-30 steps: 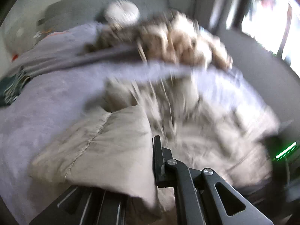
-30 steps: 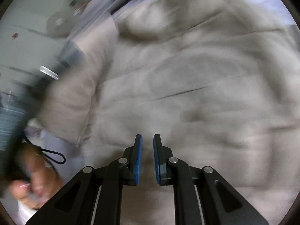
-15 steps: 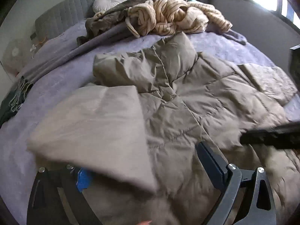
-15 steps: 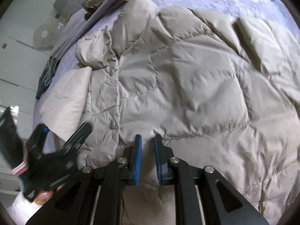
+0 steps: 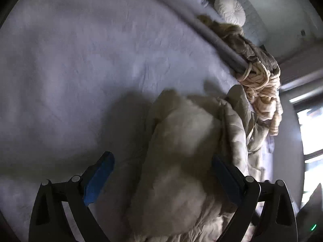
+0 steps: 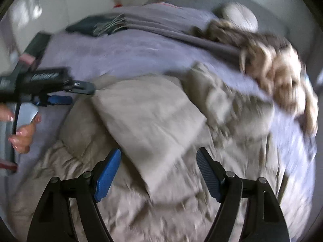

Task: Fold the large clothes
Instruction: 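Grasp the jacket side with both grippers, fold it toward the center, release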

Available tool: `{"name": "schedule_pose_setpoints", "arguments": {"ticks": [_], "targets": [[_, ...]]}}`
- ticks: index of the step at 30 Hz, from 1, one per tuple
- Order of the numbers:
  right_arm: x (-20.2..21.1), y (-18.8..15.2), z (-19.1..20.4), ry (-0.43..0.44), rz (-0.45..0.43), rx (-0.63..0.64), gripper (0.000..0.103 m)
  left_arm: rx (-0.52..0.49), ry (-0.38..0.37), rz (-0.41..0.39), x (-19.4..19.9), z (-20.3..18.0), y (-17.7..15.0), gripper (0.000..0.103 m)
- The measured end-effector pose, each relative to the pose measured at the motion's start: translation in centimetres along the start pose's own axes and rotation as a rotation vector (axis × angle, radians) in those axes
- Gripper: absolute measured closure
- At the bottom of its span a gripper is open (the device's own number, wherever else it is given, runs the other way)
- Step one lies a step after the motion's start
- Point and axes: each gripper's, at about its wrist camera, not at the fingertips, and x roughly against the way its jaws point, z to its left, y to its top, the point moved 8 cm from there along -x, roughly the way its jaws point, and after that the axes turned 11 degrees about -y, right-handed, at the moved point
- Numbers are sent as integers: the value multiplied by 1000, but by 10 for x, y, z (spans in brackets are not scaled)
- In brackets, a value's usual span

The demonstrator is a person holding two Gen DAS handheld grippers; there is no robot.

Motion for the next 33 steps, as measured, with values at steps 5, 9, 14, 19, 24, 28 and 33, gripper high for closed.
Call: {"name": "schedule_pose_setpoints", "arguments": {"ticks": [5, 9, 14, 19, 24, 28, 33], "targets": [[-38, 12, 19, -139, 21, 105, 23, -61, 8, 0, -13, -6, -1, 79], [-46, 12, -20, -178, 25, -58, 96, -377, 248, -47, 0, -35, 4, 82], [-44, -32, -109, -34, 63, -548, 96, -492, 357, -11, -8, -30, 6, 82], [-75, -107, -144, 154, 277, -905, 81, -546, 466, -19, -35, -31, 12, 82], [-48, -136, -188, 92, 272, -1031, 71, -573, 550, -80, -9, -46, 15, 81], [-29, -120, -215, 85, 183, -1000, 72, -522, 505, -138, 27, -57, 14, 81], [-51, -92, -180, 183, 171, -837, 75, -463, 422, -13, 0, -54, -18, 81]]}}
